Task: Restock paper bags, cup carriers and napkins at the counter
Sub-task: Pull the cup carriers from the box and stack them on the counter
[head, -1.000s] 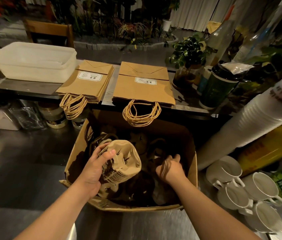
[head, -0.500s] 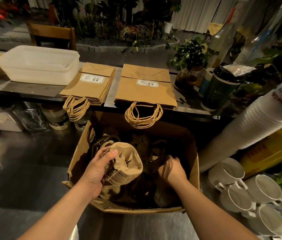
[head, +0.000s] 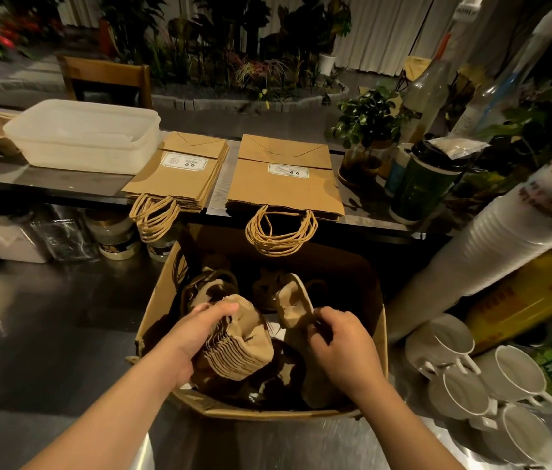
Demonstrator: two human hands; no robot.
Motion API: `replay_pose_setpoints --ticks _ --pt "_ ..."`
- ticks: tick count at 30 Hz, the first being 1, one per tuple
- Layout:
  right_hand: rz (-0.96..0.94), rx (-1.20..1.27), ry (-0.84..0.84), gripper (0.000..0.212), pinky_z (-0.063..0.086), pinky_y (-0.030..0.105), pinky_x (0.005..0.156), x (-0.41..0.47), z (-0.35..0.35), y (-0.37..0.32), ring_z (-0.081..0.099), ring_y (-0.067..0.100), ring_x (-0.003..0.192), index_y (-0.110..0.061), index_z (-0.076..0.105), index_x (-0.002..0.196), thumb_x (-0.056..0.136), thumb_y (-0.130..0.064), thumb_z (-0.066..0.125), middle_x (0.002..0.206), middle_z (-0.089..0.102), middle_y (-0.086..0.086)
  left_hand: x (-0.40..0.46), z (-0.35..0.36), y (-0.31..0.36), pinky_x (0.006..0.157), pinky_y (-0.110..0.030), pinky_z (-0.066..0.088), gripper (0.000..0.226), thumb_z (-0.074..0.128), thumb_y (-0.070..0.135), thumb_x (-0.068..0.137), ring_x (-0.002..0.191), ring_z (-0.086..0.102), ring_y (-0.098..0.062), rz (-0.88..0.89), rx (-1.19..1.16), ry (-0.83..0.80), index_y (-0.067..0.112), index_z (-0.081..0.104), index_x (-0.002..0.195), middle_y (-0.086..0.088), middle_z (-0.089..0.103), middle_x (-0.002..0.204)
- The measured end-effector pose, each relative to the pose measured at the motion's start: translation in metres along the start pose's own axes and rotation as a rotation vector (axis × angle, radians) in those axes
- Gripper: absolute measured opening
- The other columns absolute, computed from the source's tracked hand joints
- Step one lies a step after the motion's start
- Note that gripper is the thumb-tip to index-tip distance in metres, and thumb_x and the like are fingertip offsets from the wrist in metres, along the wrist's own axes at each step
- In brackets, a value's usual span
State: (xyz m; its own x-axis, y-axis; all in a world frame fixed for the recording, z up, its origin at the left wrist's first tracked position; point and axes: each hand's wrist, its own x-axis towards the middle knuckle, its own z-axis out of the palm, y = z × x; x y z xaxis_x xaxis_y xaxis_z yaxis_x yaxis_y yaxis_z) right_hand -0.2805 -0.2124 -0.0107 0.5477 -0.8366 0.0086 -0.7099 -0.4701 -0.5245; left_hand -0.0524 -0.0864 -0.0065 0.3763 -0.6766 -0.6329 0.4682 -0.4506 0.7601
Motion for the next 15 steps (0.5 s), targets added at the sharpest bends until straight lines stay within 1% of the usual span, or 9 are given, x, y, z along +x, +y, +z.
replay_pose_setpoints --ticks 2,3,5,7,9,11,13,15 --pt "-0.145 -0.032 0.072 0.026 0.050 0.023 0.081 -0.003 -0.002 0.001 0.049 0.000 0.094 -0.037 0.064 0.121 0.095 -0.035 0.061 0.098 0.053 -0.030 -0.003 0.000 0.002 0.095 -0.057 0.055 0.096 0.089 0.064 0.048 0.109 0.068 -0.042 -0.058 -0.009 -0.018 0.026 0.063 0.131 -0.018 0.074 0.115" --pt "-0.218 -0.043 0.115 0.028 0.048 0.024 0.082 -0.005 -0.003 0.002 0.046 -0.001 0.094 -0.037 0.065 0.121 0.093 -0.035 0.062 0.101 0.054 -0.030 -0.004 -0.001 0.002 0.097 -0.057 0.054 0.088 0.086 0.061 0.052 0.108 0.069 -0.043 -0.085 -0.023 -0.037 0.020 0.067 0.128 -0.020 0.075 0.112" --pt "-0.372 -0.075 0.213 0.031 0.050 0.028 0.080 -0.008 -0.001 0.005 0.045 0.000 0.095 -0.032 0.068 0.118 0.087 -0.029 0.070 0.103 0.060 -0.022 -0.005 -0.003 0.002 0.103 -0.059 0.050 0.083 0.085 0.062 0.054 0.111 0.068 -0.045 -0.143 -0.029 -0.072 0.015 0.073 0.122 -0.022 0.074 0.113" --pt "-0.492 -0.097 0.302 0.036 0.052 0.032 0.078 -0.009 0.001 0.008 0.049 0.007 0.097 -0.027 0.068 0.116 0.082 -0.022 0.079 0.102 0.064 -0.012 -0.008 -0.004 0.003 0.108 -0.059 0.046 0.082 0.085 0.065 0.055 0.115 0.066 -0.046 -0.170 -0.043 -0.094 0.014 0.075 0.120 -0.023 0.073 0.117" --pt "-0.586 -0.089 0.365 0.043 0.052 0.034 0.078 -0.008 0.001 0.008 0.054 0.014 0.096 -0.027 0.065 0.117 0.080 -0.018 0.085 0.102 0.066 -0.007 -0.009 -0.004 0.004 0.110 -0.059 0.044 0.076 0.077 0.066 0.064 0.118 0.064 -0.046 -0.173 -0.068 -0.104 0.014 0.076 0.119 -0.023 0.073 0.118" --pt "-0.665 -0.097 0.395 0.050 0.051 0.034 0.077 -0.007 0.001 0.006 0.058 0.017 0.093 -0.029 0.061 0.119 0.079 -0.019 0.087 0.101 0.067 -0.005 -0.012 -0.003 0.006 0.111 -0.058 0.043 0.075 0.074 0.067 0.066 0.120 0.062 -0.047 -0.200 -0.075 -0.119 0.013 0.076 0.119 -0.024 0.072 0.119" --pt "-0.711 -0.092 0.398 0.049 0.050 0.035 0.075 -0.005 0.001 0.004 0.058 0.018 0.092 -0.031 0.060 0.121 0.081 -0.021 0.086 0.102 0.067 -0.004 -0.015 -0.003 0.008 0.110 -0.056 0.044 0.075 0.069 0.067 0.070 0.122 0.059 -0.047 -0.215 -0.105 -0.166 0.010 0.077 0.118 -0.026 0.070 0.122" --pt "-0.727 -0.073 0.399 0.045 0.048 0.036 0.072 -0.003 0.000 0.002 0.057 0.018 0.092 -0.032 0.061 0.122 0.084 -0.022 0.083 0.102 0.066 -0.002 -0.020 -0.003 0.010 0.112 -0.055 0.042 0.078 0.066 0.069 0.073 0.127 0.055 -0.047 -0.239 -0.111 -0.206 0.009 0.075 0.122 -0.027 0.067 0.129"
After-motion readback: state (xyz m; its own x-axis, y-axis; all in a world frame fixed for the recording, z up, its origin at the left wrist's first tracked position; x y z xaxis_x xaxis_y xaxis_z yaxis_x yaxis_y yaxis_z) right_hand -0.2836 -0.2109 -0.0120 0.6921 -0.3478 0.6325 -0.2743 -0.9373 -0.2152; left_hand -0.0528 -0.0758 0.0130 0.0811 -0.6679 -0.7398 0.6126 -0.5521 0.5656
